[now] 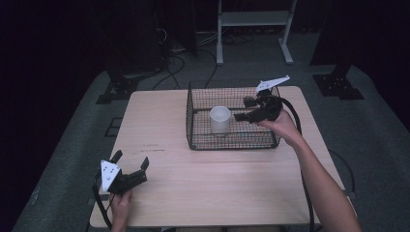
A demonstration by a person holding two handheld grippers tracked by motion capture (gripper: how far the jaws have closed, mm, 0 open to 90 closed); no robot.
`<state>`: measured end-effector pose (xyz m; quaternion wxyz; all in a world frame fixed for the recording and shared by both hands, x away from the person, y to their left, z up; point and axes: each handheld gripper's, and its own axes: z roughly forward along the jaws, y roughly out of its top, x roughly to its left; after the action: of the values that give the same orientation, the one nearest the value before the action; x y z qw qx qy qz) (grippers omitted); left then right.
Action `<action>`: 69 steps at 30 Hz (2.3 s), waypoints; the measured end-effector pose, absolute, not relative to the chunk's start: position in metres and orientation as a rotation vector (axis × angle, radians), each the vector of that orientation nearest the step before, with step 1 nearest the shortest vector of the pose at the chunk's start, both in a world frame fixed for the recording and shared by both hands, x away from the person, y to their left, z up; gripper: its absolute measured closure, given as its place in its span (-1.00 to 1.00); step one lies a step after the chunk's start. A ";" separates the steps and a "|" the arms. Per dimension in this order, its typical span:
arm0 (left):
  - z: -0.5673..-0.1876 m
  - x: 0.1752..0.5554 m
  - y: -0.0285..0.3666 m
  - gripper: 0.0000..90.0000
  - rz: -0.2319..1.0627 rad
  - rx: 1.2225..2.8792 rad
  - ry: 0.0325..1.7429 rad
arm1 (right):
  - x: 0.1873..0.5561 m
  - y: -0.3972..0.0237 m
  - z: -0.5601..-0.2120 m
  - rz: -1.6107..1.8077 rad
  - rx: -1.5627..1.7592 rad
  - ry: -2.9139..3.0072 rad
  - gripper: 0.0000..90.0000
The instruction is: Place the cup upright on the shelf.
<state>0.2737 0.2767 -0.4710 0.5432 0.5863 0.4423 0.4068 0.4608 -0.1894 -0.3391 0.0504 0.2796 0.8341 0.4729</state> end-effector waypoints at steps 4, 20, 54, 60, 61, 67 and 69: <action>-0.471 0.274 0.277 -1.00 0.967 1.393 1.050 | 0.455 -0.191 -0.340 1.445 0.842 2.545 -0.70; -0.471 0.274 0.276 -1.00 0.971 1.399 1.049 | 0.429 -0.193 -0.347 1.444 0.776 2.586 -0.70; -0.471 0.274 0.276 -1.00 0.975 1.399 1.058 | 0.388 -0.219 -0.386 1.506 0.794 2.584 -0.70; -0.471 0.274 0.276 -1.00 0.978 1.403 1.054 | 0.385 -0.229 -0.390 1.538 0.818 2.562 -0.70; -0.471 0.274 0.276 -1.00 0.978 1.402 1.056 | 0.384 -0.230 -0.390 1.546 0.822 2.556 -0.70; -0.471 0.274 0.276 -1.00 0.981 1.403 1.057 | 0.374 -0.237 -0.393 1.542 0.817 2.544 -0.70; -0.471 0.274 0.276 -1.00 0.980 1.402 1.057 | 0.371 -0.239 -0.394 1.538 0.815 2.547 -0.70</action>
<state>0.2735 0.2758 -0.4710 0.5360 0.5886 0.4439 0.4114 0.3709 -0.2390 -0.3936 0.0282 0.2641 0.8253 0.4984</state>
